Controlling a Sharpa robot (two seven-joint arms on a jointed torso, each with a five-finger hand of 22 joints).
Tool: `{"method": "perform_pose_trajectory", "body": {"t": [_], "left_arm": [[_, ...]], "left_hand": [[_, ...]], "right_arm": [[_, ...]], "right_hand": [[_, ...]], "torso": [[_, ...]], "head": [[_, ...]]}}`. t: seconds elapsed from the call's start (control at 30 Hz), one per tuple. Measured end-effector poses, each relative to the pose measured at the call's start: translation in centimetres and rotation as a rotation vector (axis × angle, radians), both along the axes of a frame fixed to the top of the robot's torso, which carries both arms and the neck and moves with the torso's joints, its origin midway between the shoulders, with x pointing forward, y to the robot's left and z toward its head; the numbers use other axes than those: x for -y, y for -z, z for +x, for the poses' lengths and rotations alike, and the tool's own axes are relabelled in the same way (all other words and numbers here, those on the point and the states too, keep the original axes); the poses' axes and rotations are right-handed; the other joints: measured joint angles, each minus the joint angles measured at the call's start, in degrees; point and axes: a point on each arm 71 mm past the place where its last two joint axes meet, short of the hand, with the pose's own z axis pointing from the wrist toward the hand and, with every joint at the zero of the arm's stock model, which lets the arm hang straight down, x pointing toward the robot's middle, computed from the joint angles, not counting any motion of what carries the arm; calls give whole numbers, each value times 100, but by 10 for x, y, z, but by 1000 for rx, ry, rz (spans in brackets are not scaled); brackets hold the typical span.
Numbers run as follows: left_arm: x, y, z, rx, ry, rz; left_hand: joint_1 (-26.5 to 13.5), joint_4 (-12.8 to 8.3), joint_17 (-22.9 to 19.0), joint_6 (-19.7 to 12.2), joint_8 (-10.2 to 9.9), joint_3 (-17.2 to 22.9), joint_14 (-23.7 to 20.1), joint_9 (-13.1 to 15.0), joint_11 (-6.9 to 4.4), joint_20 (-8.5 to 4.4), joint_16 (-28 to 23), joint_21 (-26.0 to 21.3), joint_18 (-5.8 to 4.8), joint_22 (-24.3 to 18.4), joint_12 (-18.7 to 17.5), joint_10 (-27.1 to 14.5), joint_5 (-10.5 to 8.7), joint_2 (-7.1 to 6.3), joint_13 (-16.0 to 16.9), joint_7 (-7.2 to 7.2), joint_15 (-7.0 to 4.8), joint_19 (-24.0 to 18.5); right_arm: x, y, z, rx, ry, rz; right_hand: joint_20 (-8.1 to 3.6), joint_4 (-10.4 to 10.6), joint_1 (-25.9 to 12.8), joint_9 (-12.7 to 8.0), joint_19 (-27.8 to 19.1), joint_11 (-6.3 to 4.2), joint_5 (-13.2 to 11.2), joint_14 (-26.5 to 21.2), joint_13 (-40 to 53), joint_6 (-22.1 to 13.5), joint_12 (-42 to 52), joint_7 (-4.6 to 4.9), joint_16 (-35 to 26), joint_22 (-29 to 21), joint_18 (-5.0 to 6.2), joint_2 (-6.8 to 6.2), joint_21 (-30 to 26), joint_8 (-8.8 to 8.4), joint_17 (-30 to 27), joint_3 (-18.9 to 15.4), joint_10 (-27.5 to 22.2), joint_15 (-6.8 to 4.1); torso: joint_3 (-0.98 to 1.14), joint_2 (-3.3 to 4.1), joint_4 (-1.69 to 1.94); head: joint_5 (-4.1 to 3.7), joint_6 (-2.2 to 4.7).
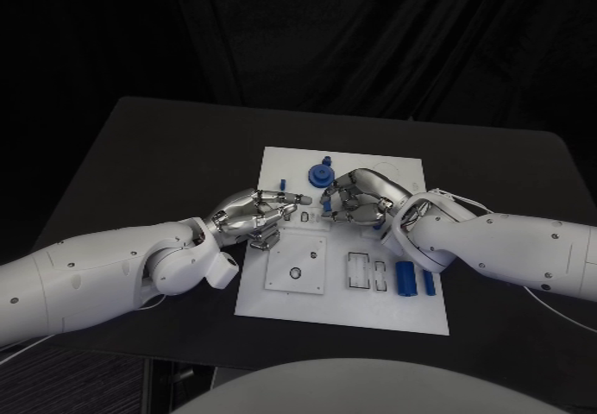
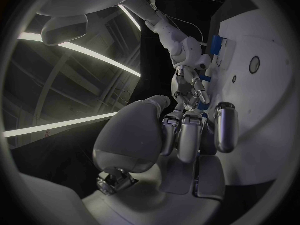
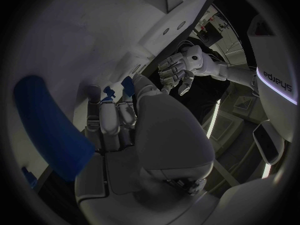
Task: Assemble the parts on the task board
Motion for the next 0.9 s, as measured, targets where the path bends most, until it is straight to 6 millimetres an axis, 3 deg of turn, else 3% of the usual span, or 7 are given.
{"method": "perform_pose_trajectory", "body": {"t": [0.17, 0.43, 0.73, 0.9], "left_arm": [[0, 0, 0, 0, -1, 1], [0, 1, 0, -1, -1, 1], [0, 1, 0, -2, -1, 1], [0, 2, 0, -3, -2, 1]], "left_hand": [[0, 0, 0, 9, 0, 0, 0, 0, 0, 0, 0, 0, 0, 0, 0, 0, 0, 0, 0, 0, 0, 0], [0, 0, -1, 9, 0, 0, 0, -1, 0, 0, 0, 0, 0, 0, 0, 0, 0, 0, 1, 0, 0, 0], [0, 0, -1, 9, 0, 0, 0, -1, 0, 0, 0, 0, 0, 0, 0, 0, 0, 0, 3, 0, 0, 0], [0, 0, -2, 9, 0, 0, 0, -1, 0, 0, 0, 0, 0, 0, 0, 0, 0, 0, 3, 0, 0, 0]], "right_arm": [[0, 0, 0, -2, -2, -2], [-1, 1, 1, -10, -4, -8], [-1, 1, 2, -20, -7, -14], [-1, 1, 2, -23, -8, -16]], "right_hand": [[22, 0, 0, 1, -22, 11, -30, -79, -44, -38, -34, 21, -29, 2, 8, 0, 0, 1, 0, 0, -95, 1], [103, 24, -25, -86, -151, 121, -188, -358, -229, -326, -90, 145, -111, 6, 176, -22, -82, -81, 0, -22, -557, 112], [133, 38, -69, -175, -218, 195, -306, -470, -317, -457, -112, 215, -134, 13, 177, -66, -113, -118, 0, -56, -769, 163], [140, 54, -69, -187, -231, 193, -306, -527, -336, -478, -112, 195, -134, 10, 180, -65, -113, -118, 0, -72, -811, 183]], "torso": [[0, -1, 1], [0, -3, 2], [1, -3, 2], [2, -4, 1]], "head": [[0, 0], [8, 0], [8, 0], [8, 0]]}}
